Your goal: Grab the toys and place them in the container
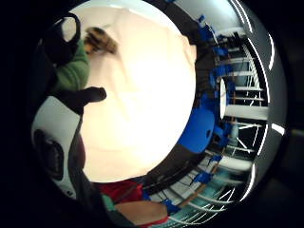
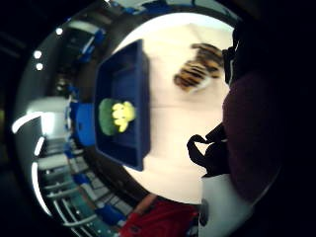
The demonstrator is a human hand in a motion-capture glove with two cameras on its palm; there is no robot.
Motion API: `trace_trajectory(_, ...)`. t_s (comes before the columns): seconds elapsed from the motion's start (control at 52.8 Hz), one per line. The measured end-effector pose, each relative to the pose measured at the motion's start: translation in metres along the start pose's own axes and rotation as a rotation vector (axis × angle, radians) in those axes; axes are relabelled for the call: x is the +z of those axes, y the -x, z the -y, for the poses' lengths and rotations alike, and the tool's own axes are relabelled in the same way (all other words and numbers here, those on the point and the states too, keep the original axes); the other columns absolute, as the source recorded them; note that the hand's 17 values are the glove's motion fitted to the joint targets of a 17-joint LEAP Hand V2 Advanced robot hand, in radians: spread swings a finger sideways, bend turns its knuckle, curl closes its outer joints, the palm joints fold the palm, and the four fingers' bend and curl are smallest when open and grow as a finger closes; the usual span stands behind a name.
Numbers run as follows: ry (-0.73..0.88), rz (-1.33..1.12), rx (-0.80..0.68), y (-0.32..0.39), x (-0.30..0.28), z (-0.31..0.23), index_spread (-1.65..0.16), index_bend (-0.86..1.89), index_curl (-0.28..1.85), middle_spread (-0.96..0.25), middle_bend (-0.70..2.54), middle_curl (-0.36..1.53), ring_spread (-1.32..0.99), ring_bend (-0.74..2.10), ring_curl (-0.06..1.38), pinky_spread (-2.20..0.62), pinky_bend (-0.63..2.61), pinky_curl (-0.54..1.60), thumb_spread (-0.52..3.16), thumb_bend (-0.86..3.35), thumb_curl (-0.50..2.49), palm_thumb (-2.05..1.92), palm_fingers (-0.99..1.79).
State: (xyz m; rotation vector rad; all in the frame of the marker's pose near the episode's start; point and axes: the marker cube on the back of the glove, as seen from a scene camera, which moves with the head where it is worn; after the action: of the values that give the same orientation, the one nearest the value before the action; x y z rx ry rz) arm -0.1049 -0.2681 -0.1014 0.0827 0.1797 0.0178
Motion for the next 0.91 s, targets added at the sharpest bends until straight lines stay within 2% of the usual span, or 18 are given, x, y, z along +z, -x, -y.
trace_trajectory(0.227, -0.012, 0.026, -0.133, 0.128, -0.011, 0.031, -0.41, 0.23, 0.63, -0.44, 0.38, 0.5, -0.48, 0.63, 0.41, -0.46, 0.9, 0.33, 0.84, 0.15, 0.8, 0.63, 0.93)
trace_trajectory(0.417, -0.056, 0.018, -0.263, 0.188, -0.009, 0.042, -0.42, 0.22, 0.72, -0.45, 0.37, 0.55, -0.48, 0.61, 0.43, -0.46, 0.89, 0.34, 0.81, 0.13, 0.87, 0.63, 0.9)
trace_trajectory(0.53, -0.077, 0.05, -0.258, 0.213, -0.002, 0.045, -0.43, 0.22, 0.78, -0.45, 0.34, 0.58, -0.46, 0.57, 0.43, -0.45, 0.91, 0.35, 0.82, 0.11, 0.89, 0.62, 0.83)
trace_trajectory(0.587, -0.044, 0.059, -0.245, 0.219, 0.003, 0.045, -0.44, 0.19, 0.81, -0.43, 0.27, 0.57, -0.42, 0.47, 0.4, -0.42, 0.99, 0.38, 0.88, 0.1, 0.89, 0.59, 0.67)
trace_trajectory(0.606, -0.031, 0.05, -0.249, 0.218, 0.006, 0.046, -0.44, 0.19, 0.81, -0.41, 0.27, 0.57, -0.37, 0.36, 0.38, -0.38, 0.98, 0.38, 0.92, 0.09, 0.88, 0.56, 0.46)
trace_trajectory(0.644, -0.004, 0.005, -0.276, 0.212, 0.013, 0.047, -0.44, 0.22, 0.85, -0.4, 0.27, 0.58, -0.33, 0.33, 0.4, -0.36, 1.02, 0.41, 0.96, 0.08, 0.87, 0.54, 0.42)
trace_trajectory(0.663, 0.009, -0.01, -0.294, 0.209, 0.017, 0.047, -0.44, 0.22, 0.84, -0.35, 0.13, 0.53, -0.28, 0.24, 0.37, -0.32, 1.07, 0.42, 1.0, 0.04, 0.84, 0.48, 0.22)
trace_trajectory(0.701, 0.032, 0.0, -0.321, 0.205, 0.021, 0.046, -0.44, 0.26, 0.84, -0.29, 0.04, 0.49, -0.22, 0.17, 0.36, -0.26, 1.15, 0.45, 1.07, -0.02, 0.79, 0.37, 0.08)
trace_trajectory(0.72, 0.038, 0.017, -0.33, 0.203, 0.022, 0.046, -0.44, 0.2, 0.81, -0.24, -0.02, 0.46, -0.19, 0.16, 0.35, -0.22, 1.21, 0.46, 1.08, -0.07, 0.75, 0.29, -0.08)
trace_trajectory(0.777, 0.049, 0.119, -0.354, 0.2, 0.02, 0.045, -0.41, 0.03, 0.71, -0.16, -0.04, 0.38, -0.12, 0.14, 0.31, -0.15, 1.37, 0.47, 1.1, -0.12, 0.66, 0.13, -0.29)
trace_trajectory(0.833, 0.039, 0.189, -0.369, 0.195, 0.017, 0.044, -0.39, 0.02, 0.63, -0.11, 0.0, 0.34, -0.07, 0.16, 0.3, -0.09, 1.43, 0.47, 1.11, -0.1, 0.61, 0.03, -0.33)
trace_trajectory(0.909, -0.012, 0.08, -0.326, 0.167, 0.022, 0.051, -0.38, 0.05, 0.55, -0.07, 0.02, 0.29, -0.02, 0.17, 0.29, -0.04, 1.48, 0.47, 1.11, -0.08, 0.54, -0.05, -0.34)
